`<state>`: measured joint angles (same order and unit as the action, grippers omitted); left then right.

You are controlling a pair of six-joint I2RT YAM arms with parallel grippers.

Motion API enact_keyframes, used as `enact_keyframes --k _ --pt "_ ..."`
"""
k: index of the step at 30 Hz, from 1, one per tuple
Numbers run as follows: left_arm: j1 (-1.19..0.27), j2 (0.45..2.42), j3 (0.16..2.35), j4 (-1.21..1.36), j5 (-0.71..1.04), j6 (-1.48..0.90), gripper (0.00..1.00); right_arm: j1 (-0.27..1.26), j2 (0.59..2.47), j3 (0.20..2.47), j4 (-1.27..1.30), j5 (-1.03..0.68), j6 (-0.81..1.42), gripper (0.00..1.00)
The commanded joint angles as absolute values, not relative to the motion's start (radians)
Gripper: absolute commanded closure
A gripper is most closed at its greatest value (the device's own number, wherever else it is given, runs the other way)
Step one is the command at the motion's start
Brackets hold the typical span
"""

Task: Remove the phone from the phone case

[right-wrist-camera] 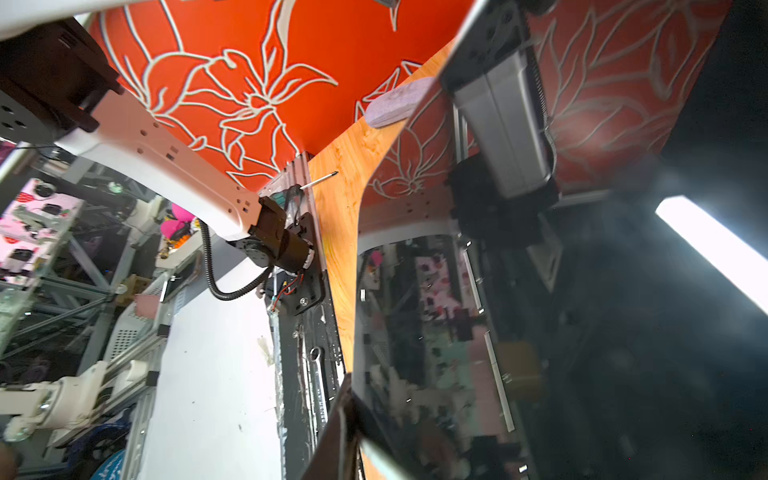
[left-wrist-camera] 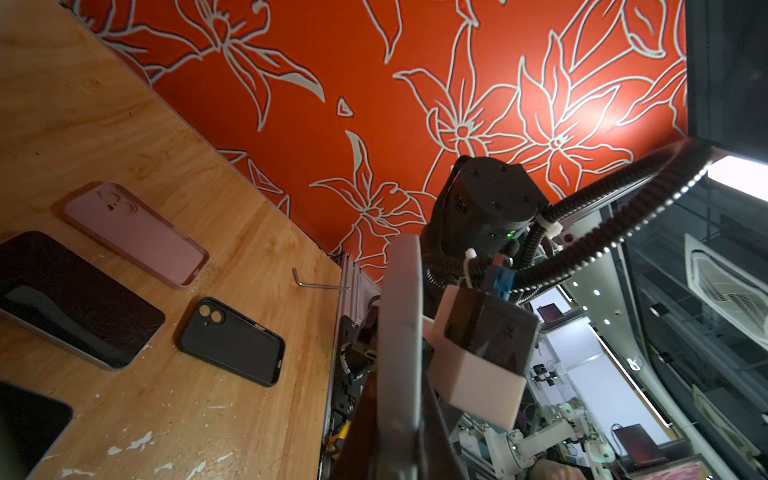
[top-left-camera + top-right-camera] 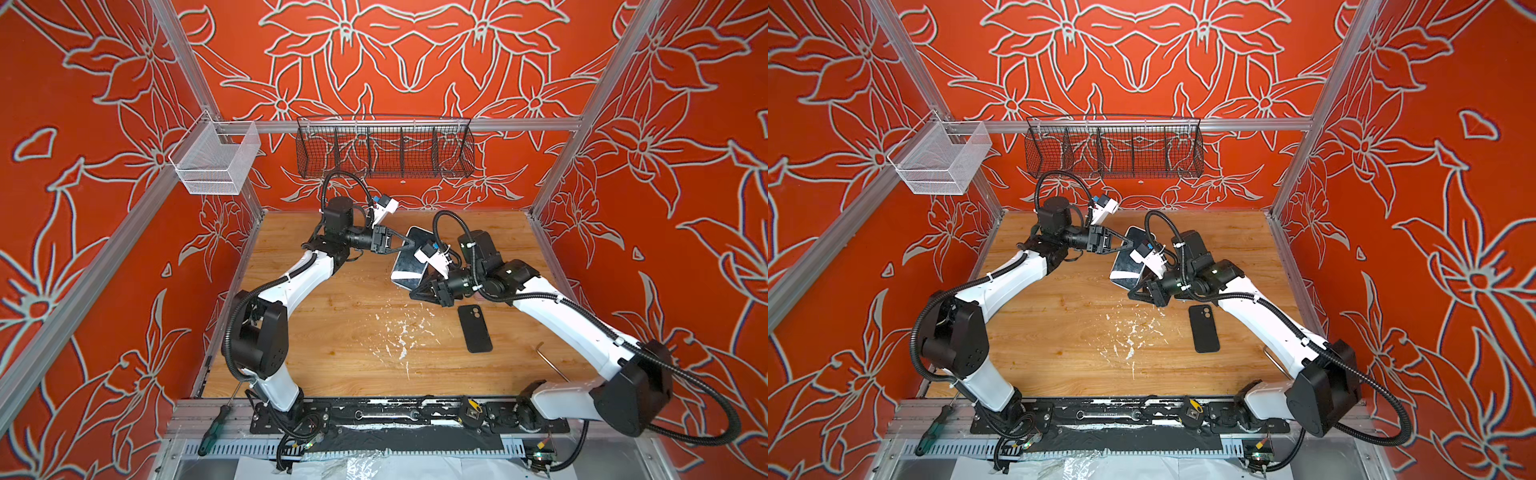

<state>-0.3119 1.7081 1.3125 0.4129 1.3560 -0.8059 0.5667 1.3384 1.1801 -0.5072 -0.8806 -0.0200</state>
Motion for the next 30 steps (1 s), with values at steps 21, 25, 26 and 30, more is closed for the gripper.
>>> enact_keyframes --k 21,25,26,30 --pt "-0.322 1.836 1.304 0.861 1.25 -1.276 1.0 0.626 1.209 1.23 -0.549 -0.705 -0.188 0.97" --pt "-0.322 1.801 1.293 0.846 1.253 -1.272 1.0 0.553 1.174 1.199 -0.536 -0.771 -0.146 0.83" --pt "-0.322 1.787 1.287 0.834 1.25 -1.26 1.0 0.542 1.165 1.193 -0.535 -0.772 -0.135 0.76" --pt "-0.322 1.73 1.285 0.725 1.246 -1.177 1.0 0.529 1.166 1.186 -0.568 -0.781 -0.131 0.49"
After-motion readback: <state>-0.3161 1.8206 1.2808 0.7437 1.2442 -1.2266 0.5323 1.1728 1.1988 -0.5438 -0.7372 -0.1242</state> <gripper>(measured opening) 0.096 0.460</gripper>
